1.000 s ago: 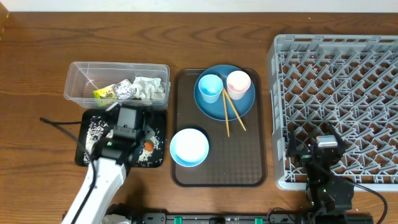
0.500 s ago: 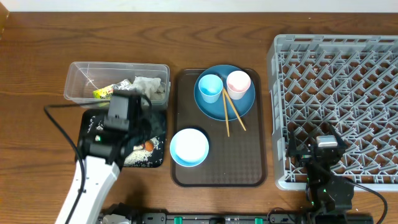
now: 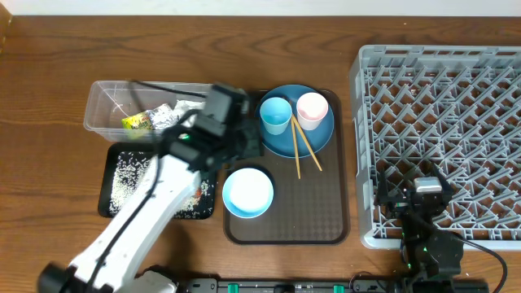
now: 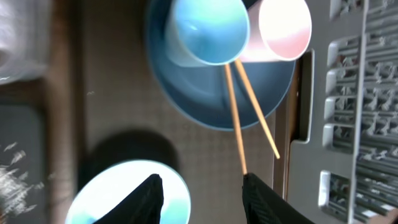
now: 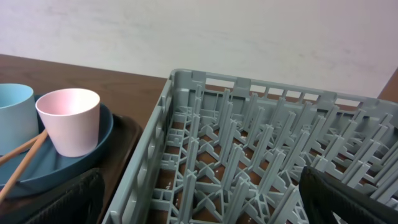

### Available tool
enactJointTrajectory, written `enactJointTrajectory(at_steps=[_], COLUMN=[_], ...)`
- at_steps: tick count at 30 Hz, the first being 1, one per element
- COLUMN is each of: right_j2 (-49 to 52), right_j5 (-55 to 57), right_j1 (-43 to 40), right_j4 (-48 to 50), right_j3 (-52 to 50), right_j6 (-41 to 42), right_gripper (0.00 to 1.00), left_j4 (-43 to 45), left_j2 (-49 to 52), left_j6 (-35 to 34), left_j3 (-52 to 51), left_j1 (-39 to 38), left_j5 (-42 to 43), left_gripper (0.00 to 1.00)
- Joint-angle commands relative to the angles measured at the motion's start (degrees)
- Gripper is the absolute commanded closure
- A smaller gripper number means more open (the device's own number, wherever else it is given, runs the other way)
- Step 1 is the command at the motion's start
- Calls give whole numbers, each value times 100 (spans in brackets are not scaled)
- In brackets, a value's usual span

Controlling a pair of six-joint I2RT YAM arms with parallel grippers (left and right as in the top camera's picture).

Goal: Sort waste into correct bins and load items into the dishwasher rack

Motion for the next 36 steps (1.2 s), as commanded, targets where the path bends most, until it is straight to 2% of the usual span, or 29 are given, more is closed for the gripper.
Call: enactJointTrajectory(at_steps=[1,8,18,21,25,32,36], right_j2=[-7,-7,-7,-7,-7,-7,-7], right_j5=[39,39,39,39,39,39,39], right_j1=[9,9,9,9,9,9,9], right_j4=[-15,-15,-15,-15,-15,-15,-15], right_j3=[-11,-11,-11,-11,-11,-11,-9], right_j6=[42,42,42,42,42,42,42], right_gripper=[1,1,1,1,1,1,1], left_j4=[131,555,728,706,494,-337,-684], left_j2=[363,890,1150,1176,1082,761,774], left_j6=[-262,-284,-280,-240,-201,372,415], left_j3=[83,83,83,83,83,83,83], left_j1=[-317,-754,-1097,-1123,-1054,-833,-828], left_j5=[-131,-177,-568,-647,-717,-717,-717], left_gripper=[55,55,55,52,52,52,45])
